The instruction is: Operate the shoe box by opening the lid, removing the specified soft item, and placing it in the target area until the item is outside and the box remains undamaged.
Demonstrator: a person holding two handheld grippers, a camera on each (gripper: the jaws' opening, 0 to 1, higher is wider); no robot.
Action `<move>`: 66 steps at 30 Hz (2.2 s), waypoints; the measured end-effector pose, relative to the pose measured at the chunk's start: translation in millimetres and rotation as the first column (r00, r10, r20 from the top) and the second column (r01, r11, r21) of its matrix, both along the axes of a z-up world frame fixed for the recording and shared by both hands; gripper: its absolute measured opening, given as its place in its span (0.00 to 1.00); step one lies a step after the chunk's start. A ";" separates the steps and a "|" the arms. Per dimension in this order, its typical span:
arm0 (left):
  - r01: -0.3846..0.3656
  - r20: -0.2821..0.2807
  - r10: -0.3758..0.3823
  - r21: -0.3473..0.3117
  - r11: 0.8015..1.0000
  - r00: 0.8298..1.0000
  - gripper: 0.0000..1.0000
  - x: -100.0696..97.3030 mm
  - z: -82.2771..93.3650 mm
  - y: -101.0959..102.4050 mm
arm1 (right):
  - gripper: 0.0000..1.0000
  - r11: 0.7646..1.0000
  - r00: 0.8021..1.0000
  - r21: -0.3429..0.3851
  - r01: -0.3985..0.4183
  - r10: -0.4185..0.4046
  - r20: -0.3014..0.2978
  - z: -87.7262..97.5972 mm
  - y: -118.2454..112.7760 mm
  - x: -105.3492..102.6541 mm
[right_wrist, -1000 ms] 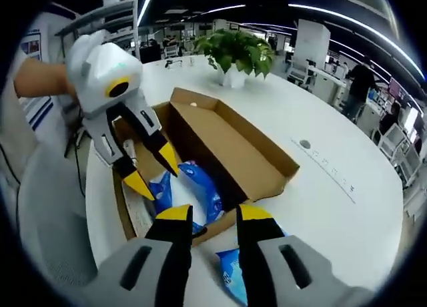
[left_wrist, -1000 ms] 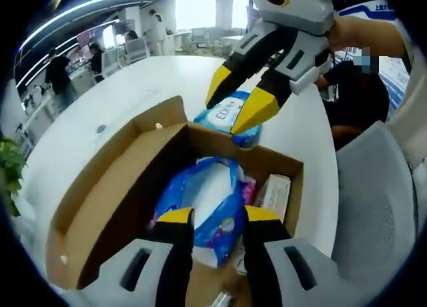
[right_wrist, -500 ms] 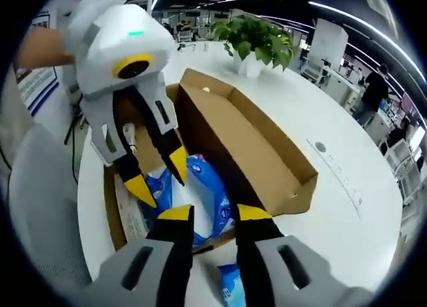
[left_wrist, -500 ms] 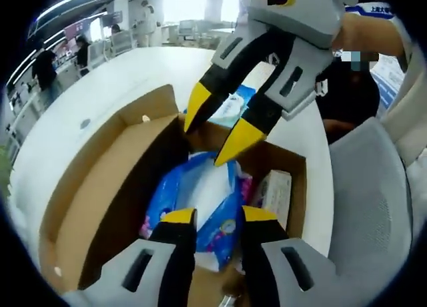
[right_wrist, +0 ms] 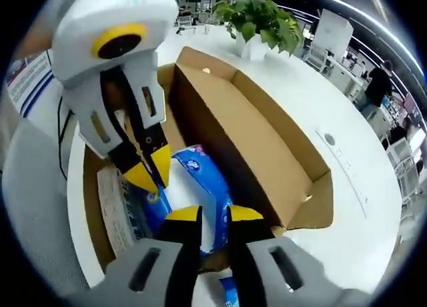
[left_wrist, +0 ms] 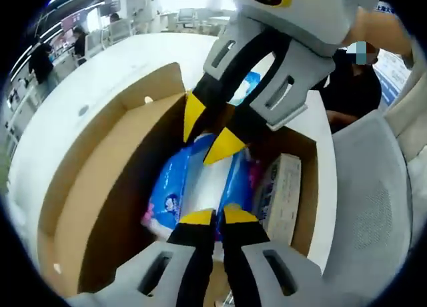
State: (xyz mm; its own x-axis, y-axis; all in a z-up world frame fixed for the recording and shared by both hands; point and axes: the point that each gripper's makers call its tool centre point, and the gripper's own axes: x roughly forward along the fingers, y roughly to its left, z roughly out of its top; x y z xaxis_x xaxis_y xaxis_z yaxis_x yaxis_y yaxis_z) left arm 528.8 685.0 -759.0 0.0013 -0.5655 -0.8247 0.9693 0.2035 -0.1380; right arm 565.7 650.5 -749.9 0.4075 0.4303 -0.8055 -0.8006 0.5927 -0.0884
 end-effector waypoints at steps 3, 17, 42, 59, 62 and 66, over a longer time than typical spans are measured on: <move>-0.003 0.000 0.003 0.006 1.000 1.000 0.00 -0.4 -0.1 2.4 | 0.00 1.000 1.000 -0.005 0.011 -0.012 -0.010 -3.6 -0.9 -1.3; -0.045 0.015 0.045 -0.017 0.999 0.999 0.00 -0.3 17.2 7.1 | 0.00 0.998 0.999 0.043 0.047 -0.048 0.017 11.9 -2.8 0.8; -0.003 0.089 0.006 -0.030 1.000 0.996 0.00 -3.1 89.0 7.6 | 0.00 0.992 0.995 0.128 0.021 -0.033 0.091 78.2 -5.2 -1.2; 0.036 0.091 -0.033 -0.023 0.999 0.995 0.00 -15.9 117.3 -21.1 | 0.00 0.992 0.993 0.129 0.003 -0.018 0.115 106.1 -35.2 -12.6; 0.044 0.088 -0.041 -0.039 0.998 0.995 0.00 -18.9 123.1 -29.8 | 0.00 0.992 0.993 0.125 0.006 -0.021 0.119 109.9 -41.8 -14.5; 0.059 0.105 -0.055 -0.041 0.997 0.993 0.00 -21.0 125.9 -41.5 | 0.00 0.992 0.992 0.124 0.018 -0.034 0.124 115.7 -53.9 -16.6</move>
